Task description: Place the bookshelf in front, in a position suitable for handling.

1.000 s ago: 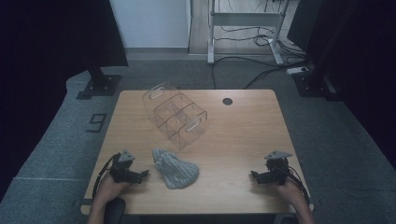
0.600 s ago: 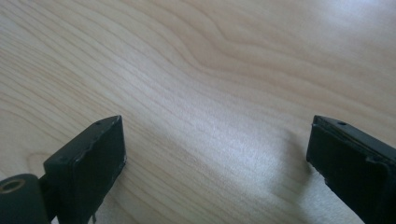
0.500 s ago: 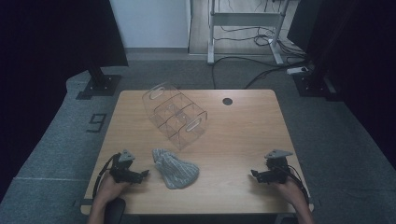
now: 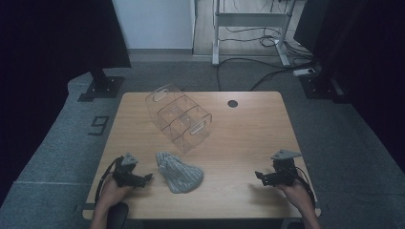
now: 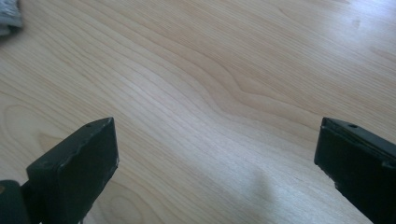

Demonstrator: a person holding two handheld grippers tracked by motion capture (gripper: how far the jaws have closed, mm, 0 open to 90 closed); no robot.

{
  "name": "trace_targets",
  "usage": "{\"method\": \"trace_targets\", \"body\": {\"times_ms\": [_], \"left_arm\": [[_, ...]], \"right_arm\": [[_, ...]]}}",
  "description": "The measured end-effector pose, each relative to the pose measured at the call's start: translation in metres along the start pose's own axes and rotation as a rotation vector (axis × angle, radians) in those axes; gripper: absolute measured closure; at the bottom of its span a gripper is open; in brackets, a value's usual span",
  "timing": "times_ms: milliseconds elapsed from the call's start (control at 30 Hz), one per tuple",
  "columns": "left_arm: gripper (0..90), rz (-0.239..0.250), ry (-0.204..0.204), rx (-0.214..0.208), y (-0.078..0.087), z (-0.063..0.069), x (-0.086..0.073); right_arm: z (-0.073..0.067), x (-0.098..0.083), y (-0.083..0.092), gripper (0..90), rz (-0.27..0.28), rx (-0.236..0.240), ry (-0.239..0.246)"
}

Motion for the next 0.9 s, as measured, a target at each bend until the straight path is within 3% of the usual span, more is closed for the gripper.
{"method": "trace_targets", "body": {"times_ms": [233,367,900], "left_arm": [[0.0,0.000,0.000,0.000,0.000,0.000,0.000],[0.0,0.000,0.001,0.001,0.000,0.000,0.000],[0.0,-0.003,0.001,0.004,0.000,0.000,0.000]], "right_arm": [[-0.005,0.007,0.001,0.0,0.019,-0.003,-0.002],[-0.008,0.011,0.002,0.0,0.035,0.014,-0.005],[-0.041,0.034,-0.006,1.8,0.029,0.109,0.060]]}}
Point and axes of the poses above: each handheld gripper's, and its own axes: y roughly backward along the jaws, x roughly out of its top, z roughly to its right, the point moved 8 cm from there along -y, roughly forward along the jaws, and after that the axes turned 1 degree about -y, right-handed, at the moved point
